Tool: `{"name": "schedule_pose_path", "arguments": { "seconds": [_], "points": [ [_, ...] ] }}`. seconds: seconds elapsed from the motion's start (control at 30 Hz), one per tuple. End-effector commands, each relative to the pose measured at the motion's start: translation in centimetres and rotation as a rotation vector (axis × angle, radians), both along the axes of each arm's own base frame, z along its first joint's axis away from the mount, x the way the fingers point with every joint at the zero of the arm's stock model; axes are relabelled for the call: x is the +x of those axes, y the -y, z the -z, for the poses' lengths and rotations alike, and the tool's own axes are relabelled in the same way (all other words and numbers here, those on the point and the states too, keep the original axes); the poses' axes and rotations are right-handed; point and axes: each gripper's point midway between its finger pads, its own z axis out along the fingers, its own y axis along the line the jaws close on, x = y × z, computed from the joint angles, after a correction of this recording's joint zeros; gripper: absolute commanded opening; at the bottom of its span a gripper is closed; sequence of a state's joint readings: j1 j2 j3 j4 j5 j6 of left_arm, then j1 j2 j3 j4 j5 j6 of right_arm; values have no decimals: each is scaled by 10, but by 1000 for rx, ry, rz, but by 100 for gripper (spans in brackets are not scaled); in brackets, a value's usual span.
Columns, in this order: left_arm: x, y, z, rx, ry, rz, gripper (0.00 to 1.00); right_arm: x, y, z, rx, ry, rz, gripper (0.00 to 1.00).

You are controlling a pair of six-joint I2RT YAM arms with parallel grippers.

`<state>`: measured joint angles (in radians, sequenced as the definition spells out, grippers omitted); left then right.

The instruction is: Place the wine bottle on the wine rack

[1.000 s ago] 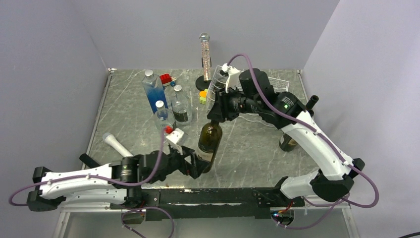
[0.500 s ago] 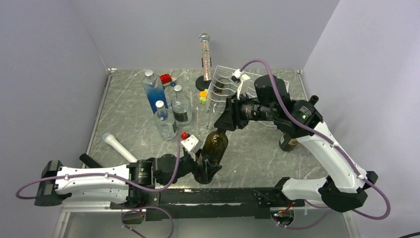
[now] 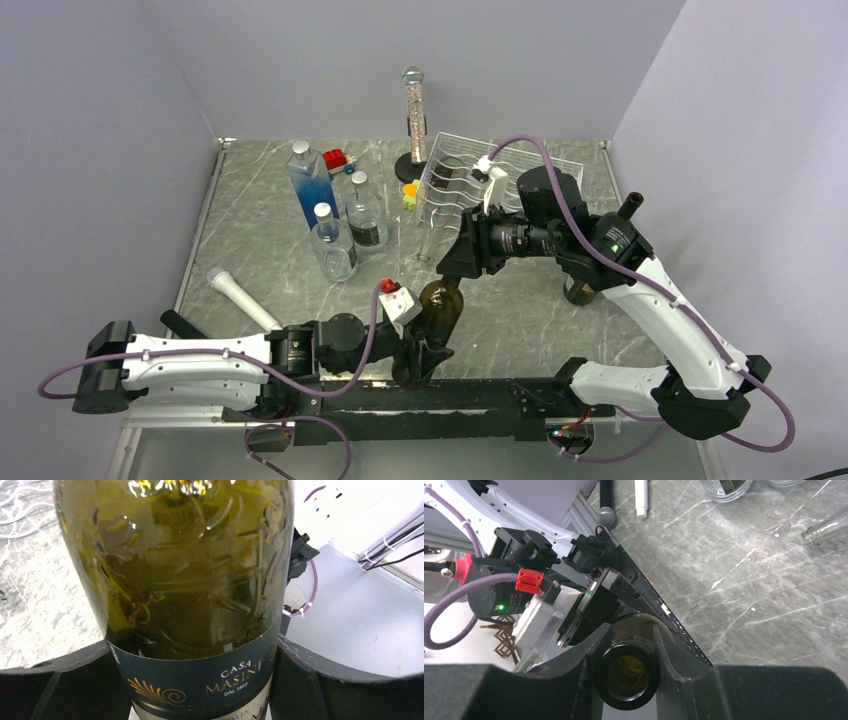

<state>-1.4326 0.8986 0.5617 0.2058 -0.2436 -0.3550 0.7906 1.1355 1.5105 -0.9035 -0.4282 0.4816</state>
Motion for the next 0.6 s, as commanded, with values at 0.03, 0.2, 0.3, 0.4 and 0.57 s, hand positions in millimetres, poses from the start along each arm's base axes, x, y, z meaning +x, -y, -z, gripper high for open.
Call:
{"name": "schedule_pose_path", "arguments": {
  "seconds": [0.03,0.2,0.3,0.4,0.57],
  "points": [
    [-6,14,-28,-74,66,64,59,-16,-14,-50,220,11,-57,0],
    [-7,13,-21,-9,95,78,4,-13,-10,-40,206,8,-41,0],
    [-2,11,-24,22,112,58,1,-8,-6,-30,176,6,-19,3],
    [10,4,-33,65,169,5,1,2,2,-14,120,34,38,49],
    [19,0,-57,204,370,43,1,30,36,-6,-13,89,250,91]
  ]
}}
